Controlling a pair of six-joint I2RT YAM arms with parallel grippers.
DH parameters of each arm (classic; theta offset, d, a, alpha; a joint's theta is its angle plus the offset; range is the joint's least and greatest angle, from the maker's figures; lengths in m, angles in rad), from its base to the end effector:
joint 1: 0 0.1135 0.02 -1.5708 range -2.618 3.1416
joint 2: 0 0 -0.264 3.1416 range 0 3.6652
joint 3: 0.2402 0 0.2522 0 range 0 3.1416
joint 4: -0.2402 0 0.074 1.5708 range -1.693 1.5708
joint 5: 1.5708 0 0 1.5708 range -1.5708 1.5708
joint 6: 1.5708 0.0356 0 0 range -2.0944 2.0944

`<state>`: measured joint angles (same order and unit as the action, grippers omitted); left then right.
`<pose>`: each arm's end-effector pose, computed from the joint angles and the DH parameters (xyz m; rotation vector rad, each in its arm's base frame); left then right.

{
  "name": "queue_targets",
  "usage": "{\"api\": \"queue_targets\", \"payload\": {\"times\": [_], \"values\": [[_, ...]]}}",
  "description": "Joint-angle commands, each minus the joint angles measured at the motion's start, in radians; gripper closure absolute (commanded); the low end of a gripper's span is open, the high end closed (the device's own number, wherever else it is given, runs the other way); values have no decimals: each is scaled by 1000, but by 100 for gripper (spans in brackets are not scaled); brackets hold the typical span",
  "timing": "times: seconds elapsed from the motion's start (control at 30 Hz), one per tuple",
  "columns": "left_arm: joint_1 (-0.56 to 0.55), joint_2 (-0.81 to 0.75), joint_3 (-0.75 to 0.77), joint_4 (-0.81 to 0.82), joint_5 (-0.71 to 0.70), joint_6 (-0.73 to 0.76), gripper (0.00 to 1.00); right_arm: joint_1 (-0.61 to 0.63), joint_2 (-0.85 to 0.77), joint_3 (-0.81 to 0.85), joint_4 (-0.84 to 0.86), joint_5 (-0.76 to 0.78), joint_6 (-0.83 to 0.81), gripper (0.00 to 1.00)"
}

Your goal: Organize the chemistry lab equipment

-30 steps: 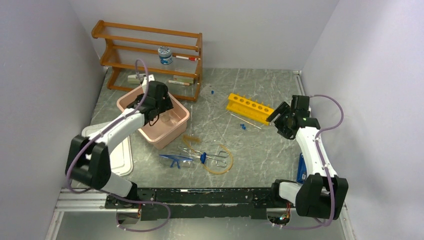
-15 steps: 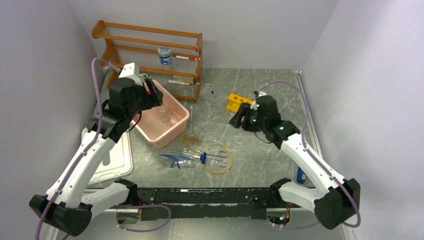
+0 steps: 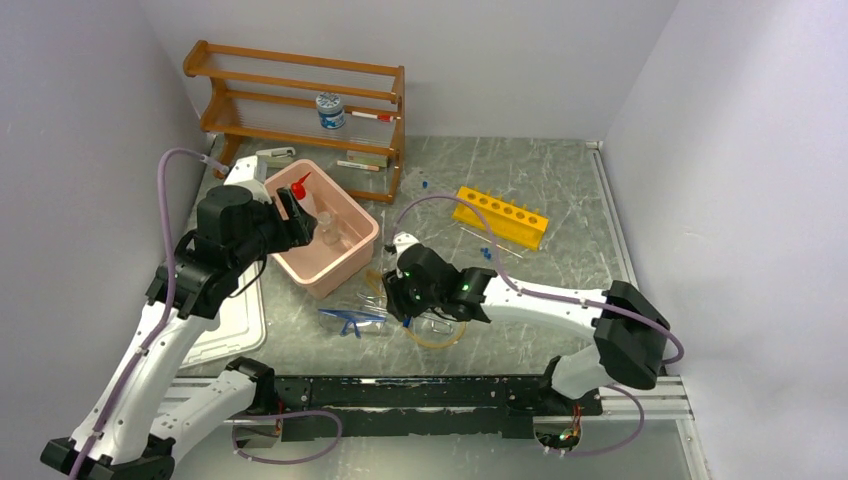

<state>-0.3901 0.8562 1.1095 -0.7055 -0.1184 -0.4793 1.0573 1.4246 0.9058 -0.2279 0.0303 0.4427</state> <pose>0.1565 -0.0598 0.3846 -0.1670 2.0395 -0.4292 0.1505 0.2647 0.2309 -0.7194 2.3201 0.6967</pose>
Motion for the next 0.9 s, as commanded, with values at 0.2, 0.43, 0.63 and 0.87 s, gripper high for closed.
{"api": "queue_targets", "payload": {"times": [0.2, 0.43, 0.63, 0.87], "values": [[-6, 22, 36, 14, -1, -31, 29, 4, 152, 113, -59, 121, -201, 37], [-6, 101, 94, 38, -31, -51, 30, 4, 234, 227, -341, 332, 349, 31], [-6, 102, 44, 65, -5, -62, 31, 3, 280, 237, -341, 312, 539, 36], [-6, 113, 37, 75, -4, -42, 31, 3, 317, 241, -387, 329, 683, 42]]}}
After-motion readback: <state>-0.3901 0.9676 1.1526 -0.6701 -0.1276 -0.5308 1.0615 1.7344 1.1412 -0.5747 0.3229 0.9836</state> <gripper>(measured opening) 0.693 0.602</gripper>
